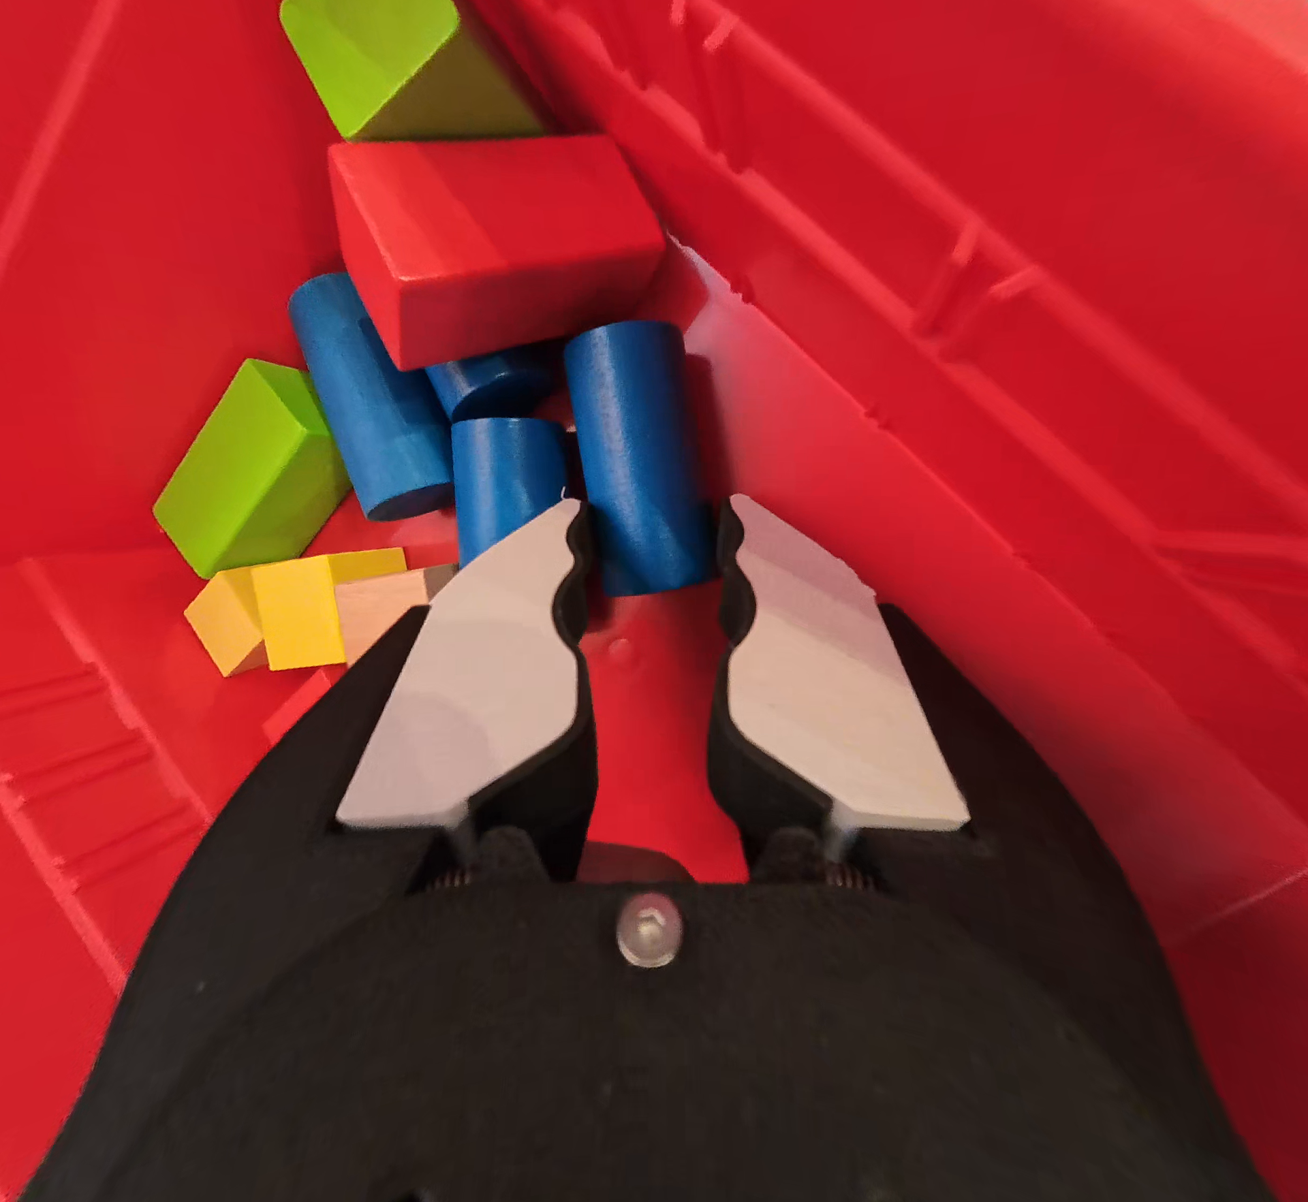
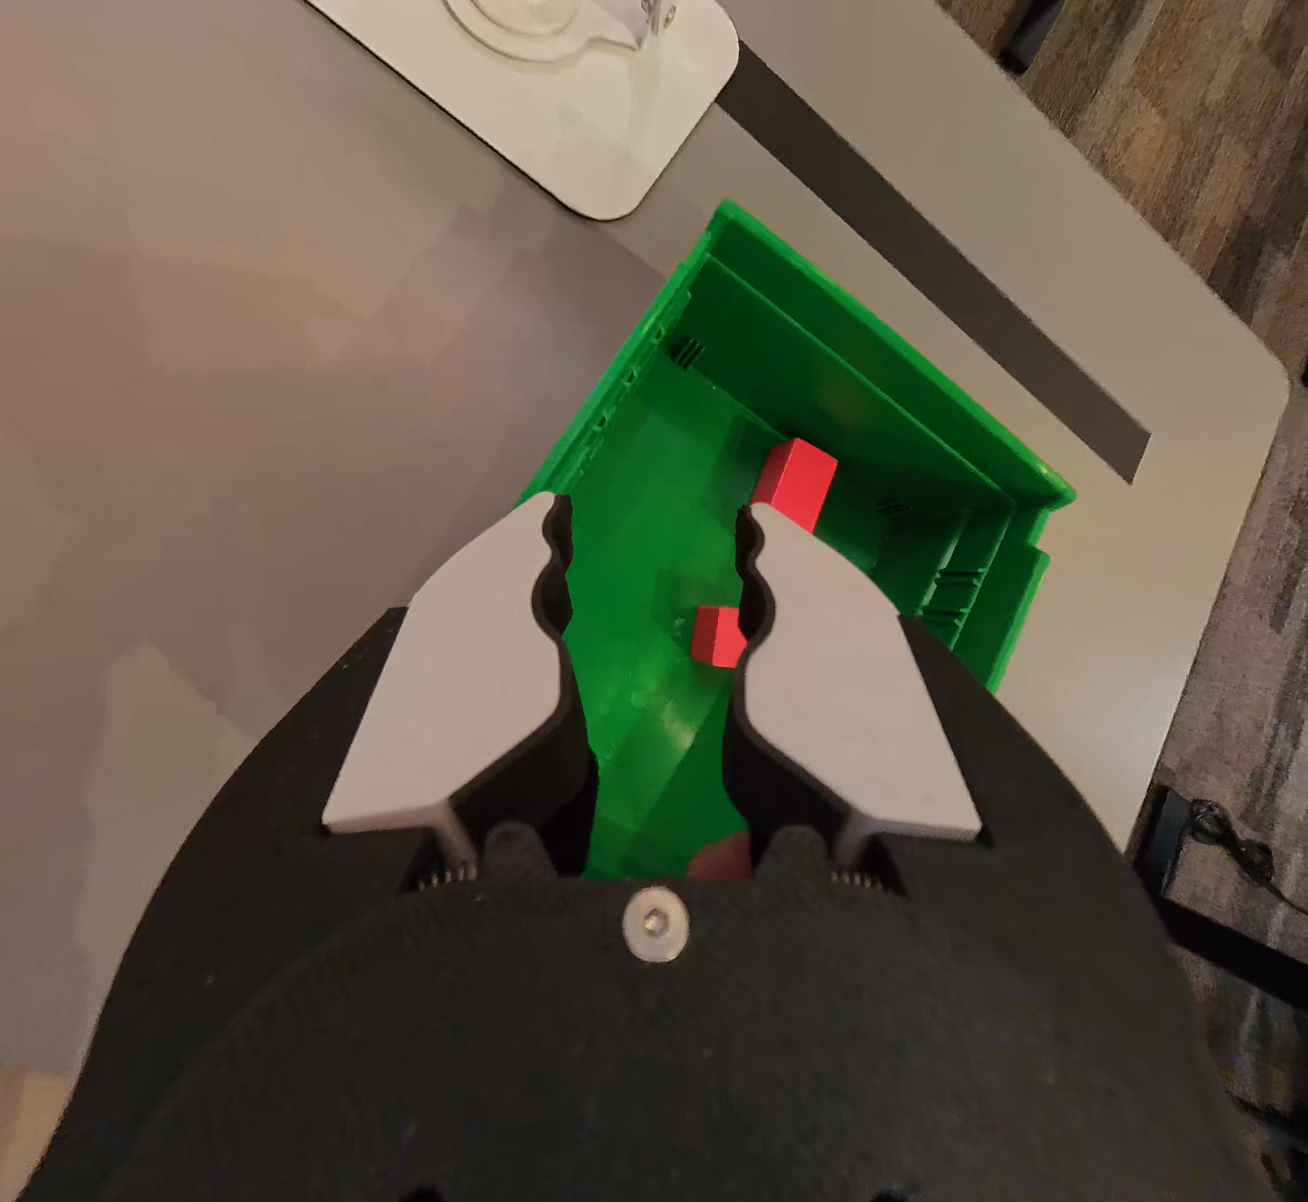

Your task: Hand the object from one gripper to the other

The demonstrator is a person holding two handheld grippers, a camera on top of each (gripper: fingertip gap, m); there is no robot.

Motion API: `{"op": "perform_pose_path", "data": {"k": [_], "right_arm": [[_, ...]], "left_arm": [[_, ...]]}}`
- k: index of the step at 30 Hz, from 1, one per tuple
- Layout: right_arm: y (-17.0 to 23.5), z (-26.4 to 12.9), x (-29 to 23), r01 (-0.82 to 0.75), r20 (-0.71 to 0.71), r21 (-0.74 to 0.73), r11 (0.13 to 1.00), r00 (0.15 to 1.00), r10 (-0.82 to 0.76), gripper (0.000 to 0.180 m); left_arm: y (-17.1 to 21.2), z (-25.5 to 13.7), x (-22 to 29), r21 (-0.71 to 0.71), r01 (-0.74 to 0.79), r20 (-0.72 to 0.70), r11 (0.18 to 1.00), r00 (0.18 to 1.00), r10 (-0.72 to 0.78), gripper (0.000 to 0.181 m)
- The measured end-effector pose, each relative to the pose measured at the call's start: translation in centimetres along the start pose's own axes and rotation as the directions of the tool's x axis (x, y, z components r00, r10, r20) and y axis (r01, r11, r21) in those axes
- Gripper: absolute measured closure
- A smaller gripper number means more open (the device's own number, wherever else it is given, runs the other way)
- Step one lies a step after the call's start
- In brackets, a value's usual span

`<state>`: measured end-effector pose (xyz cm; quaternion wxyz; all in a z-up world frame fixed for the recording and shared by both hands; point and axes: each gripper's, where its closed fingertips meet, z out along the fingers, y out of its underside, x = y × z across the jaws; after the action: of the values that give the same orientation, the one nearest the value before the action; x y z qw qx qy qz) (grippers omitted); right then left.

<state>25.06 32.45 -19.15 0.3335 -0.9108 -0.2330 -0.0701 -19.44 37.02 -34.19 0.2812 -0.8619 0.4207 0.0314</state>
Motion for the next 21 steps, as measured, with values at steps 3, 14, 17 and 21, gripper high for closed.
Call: {"op": "perform_pose_path", "data": {"k": [3,14,17,21], "right_arm": [[-1.4,-1.2,0.0,0.059,-0.076,0.038,0.998,0.996,-0.056,0.138],[-11.8,-8.0,-15.3,-0.025,0.372,0.538,0.843,0.904,-0.211,0.138],[-13.3,-9.3,-19.1,-0.177,0.539,0.585,0.791,0.814,-0.216,0.137],[-13.4,-8.9,-22.6,-0.223,0.614,0.585,0.780,0.750,-0.246,0.135]], "left_arm": [[-0.2,0.0,-0.1,0.051,0.048,-0.016,0.998,0.999,-0.048,0.147],[-6.0,-8.7,-1.7,0.487,0.369,-0.363,0.792,0.910,-0.201,0.148],[-9.8,-13.8,-0.2,0.620,0.399,-0.454,0.676,0.885,-0.106,0.148],[-14.1,-18.7,4.7,0.743,0.308,-0.430,0.594,0.900,0.070,0.148]]}}
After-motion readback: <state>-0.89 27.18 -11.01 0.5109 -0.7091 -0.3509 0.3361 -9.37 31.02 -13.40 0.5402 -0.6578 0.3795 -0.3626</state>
